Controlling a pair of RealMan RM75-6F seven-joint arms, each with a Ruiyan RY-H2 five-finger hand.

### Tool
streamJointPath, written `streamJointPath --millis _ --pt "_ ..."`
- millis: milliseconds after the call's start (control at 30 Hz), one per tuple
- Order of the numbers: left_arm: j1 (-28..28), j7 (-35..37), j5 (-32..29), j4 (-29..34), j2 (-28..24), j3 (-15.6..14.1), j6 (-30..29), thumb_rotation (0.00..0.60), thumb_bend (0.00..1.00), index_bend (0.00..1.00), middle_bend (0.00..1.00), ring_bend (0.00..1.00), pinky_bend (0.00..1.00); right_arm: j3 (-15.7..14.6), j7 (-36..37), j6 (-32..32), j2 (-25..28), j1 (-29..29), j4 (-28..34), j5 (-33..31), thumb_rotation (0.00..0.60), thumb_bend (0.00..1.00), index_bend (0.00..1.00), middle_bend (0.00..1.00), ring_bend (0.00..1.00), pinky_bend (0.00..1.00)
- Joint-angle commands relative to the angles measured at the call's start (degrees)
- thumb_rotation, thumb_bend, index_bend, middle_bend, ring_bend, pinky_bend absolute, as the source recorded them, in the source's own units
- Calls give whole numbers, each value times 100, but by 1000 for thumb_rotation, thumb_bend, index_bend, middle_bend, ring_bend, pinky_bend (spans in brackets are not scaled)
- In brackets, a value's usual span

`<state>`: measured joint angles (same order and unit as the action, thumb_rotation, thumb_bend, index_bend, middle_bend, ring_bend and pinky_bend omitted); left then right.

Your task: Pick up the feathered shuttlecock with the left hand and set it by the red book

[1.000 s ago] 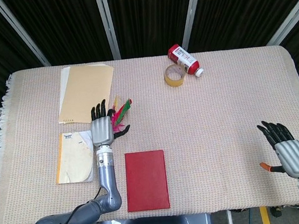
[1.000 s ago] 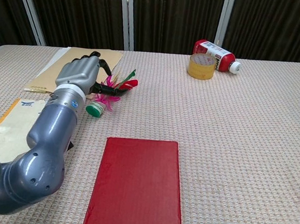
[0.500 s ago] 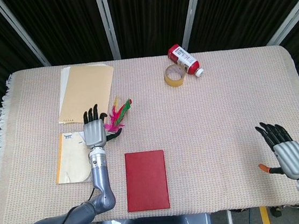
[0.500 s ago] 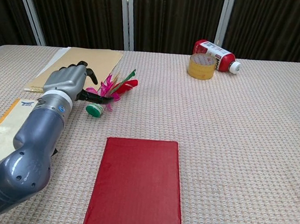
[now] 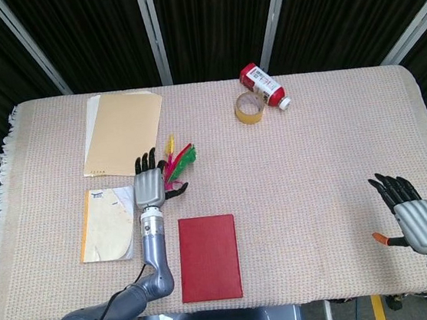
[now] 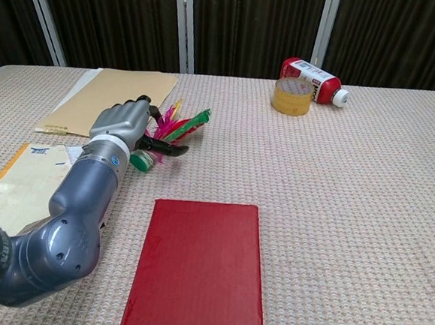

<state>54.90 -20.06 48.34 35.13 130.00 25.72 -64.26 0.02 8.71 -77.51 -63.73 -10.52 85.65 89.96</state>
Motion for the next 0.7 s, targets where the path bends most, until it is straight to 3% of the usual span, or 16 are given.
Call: streamJointPath --millis 33,267,400,700 --pt "69 48 -136 -66 1 -38 106 359 107 331 0 0 0 18 -2 -21 -20 10 -21 -22 600 102 0 0 0 0" --pt "168 124 -324 -235 1 -118 180 361 130 425 0 0 0 28 -30 1 -56 10 -66 -61 600 103 0 0 0 0" --pt "199 372 -283 -275 1 -252 50 362 235 527 0 0 0 29 -58 39 -66 -6 -66 -73 600 102 0 0 0 0" --pt "226 389 -450 -404 1 -385 102 362 320 586 0 0 0 22 4 3 -60 6 -85 -43 600 102 0 0 0 0"
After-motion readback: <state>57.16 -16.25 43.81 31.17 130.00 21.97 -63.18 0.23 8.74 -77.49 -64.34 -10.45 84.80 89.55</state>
